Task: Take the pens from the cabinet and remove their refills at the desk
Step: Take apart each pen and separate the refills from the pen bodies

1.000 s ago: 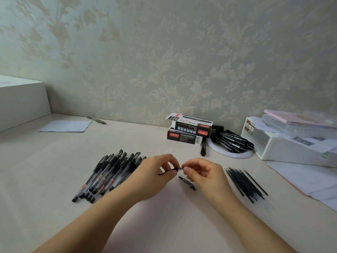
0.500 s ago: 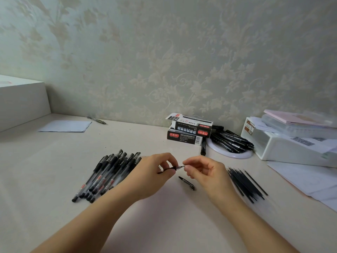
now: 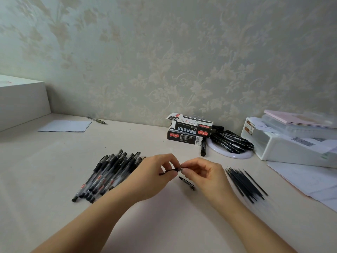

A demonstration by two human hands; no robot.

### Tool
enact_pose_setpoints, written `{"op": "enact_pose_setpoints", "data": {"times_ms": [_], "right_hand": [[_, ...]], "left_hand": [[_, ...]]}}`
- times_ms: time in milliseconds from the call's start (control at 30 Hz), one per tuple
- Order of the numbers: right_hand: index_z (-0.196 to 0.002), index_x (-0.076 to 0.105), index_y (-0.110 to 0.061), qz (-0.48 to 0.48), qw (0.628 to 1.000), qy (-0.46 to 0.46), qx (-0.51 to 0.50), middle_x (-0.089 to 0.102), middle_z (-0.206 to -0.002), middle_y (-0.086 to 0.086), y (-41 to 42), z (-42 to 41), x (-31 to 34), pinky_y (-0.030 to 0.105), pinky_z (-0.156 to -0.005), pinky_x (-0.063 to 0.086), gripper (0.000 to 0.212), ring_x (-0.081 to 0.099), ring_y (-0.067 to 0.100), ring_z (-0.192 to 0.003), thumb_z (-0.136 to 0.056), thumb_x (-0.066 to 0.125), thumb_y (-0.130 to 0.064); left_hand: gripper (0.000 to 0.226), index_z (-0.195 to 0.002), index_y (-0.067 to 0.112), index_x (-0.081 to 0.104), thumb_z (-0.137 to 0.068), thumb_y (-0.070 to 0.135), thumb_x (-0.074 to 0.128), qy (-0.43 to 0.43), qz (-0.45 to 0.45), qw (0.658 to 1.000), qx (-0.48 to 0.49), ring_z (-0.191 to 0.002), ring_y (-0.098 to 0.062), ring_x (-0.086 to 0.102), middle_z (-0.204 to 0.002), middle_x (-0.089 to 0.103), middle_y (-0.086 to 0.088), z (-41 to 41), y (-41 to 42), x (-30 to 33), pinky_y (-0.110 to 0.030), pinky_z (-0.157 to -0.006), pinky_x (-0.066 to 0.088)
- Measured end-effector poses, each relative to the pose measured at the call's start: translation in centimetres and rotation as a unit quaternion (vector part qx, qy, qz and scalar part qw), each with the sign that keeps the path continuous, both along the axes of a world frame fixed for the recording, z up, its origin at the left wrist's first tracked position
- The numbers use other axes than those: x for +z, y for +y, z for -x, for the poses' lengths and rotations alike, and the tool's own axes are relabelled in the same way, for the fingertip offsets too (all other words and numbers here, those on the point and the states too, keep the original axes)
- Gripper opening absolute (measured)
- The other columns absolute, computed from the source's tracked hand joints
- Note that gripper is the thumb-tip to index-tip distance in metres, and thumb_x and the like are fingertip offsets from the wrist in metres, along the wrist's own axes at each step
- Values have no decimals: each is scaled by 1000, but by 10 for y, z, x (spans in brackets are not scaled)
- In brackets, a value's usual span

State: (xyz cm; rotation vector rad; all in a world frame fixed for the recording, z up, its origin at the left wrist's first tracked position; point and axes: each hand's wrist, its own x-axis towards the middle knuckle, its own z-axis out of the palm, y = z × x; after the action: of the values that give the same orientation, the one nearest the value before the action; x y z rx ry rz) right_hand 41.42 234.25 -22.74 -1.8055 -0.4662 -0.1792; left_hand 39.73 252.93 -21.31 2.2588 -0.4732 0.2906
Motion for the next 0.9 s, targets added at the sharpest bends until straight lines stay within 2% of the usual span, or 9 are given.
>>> {"op": "enact_pose_setpoints", "data": {"times_ms": [267,333,433,500,600,667,767,833,900], "right_hand": [[-78,75,-21,10,999,40,-7,74,-72,2,-3,-6,-3,25,-67,56,9,69,12,-67,-87,73,-21],[-73,70,-19,63,997,28,-24,69,-64,1,-2,-6,-5,31,-62,52,24,61,10,-58,-91,66,-34],[-61,59,-18,152,987,-10,-52,59,-53,-6,-2,-5,-5,20,-56,43,46,51,4,-49,-97,51,-46],[-62,61,-21,161,985,-13,-57,63,-56,-7,-1,-3,-3,17,-55,42,48,52,2,-50,-96,46,-52],[-82,68,-27,115,992,-14,-39,70,-78,-8,-2,-3,1,15,-58,45,20,57,0,-61,-92,61,-43],[-85,67,-26,86,996,0,-14,70,-78,-4,-3,-3,2,16,-59,47,7,60,2,-63,-91,68,-30],[-72,64,-21,98,995,18,-14,64,-61,1,-3,-2,-2,27,-61,48,27,57,8,-57,-95,60,-35],[-67,62,-18,127,991,12,-32,61,-56,1,-3,-2,-3,26,-61,46,41,53,7,-53,-97,52,-44],[-73,64,-20,125,992,6,-35,66,-64,0,-3,-2,-2,21,-59,46,39,55,5,-54,-94,52,-50]], "left_hand": [[12,-84,31,62,-86,22,69,-51,-33,998,16,-74,1,54,-80,63,19,1,-4,1,-9,-64,41],[11,-86,28,62,-87,19,68,-70,-38,997,6,-78,0,54,-82,62,18,2,-6,1,-8,-65,40],[9,-87,26,63,-87,19,68,-84,-52,995,-4,-76,-1,54,-83,62,16,3,-8,1,-7,-64,39],[8,-88,26,63,-87,19,67,-84,-53,995,-4,-76,-2,54,-83,62,17,2,-8,1,-8,-64,39],[7,-88,28,64,-87,21,68,-80,-29,996,18,-74,-1,55,-82,62,17,0,-5,0,-8,-63,40],[8,-87,30,64,-87,23,68,-75,-22,997,24,-72,0,54,-81,63,18,-1,-4,0,-8,-63,40],[9,-86,30,64,-87,22,68,-70,-19,997,5,-73,0,55,-80,63,18,-1,-5,-1,-8,-64,40],[10,-85,30,63,-87,21,68,-71,-21,997,-3,-75,0,56,-80,63,18,0,-6,-2,-8,-66,41],[10,-85,31,63,-87,22,68,-70,-22,997,5,-73,-1,56,-79,63,19,-1,-5,-2,-9,-65,41]]}}
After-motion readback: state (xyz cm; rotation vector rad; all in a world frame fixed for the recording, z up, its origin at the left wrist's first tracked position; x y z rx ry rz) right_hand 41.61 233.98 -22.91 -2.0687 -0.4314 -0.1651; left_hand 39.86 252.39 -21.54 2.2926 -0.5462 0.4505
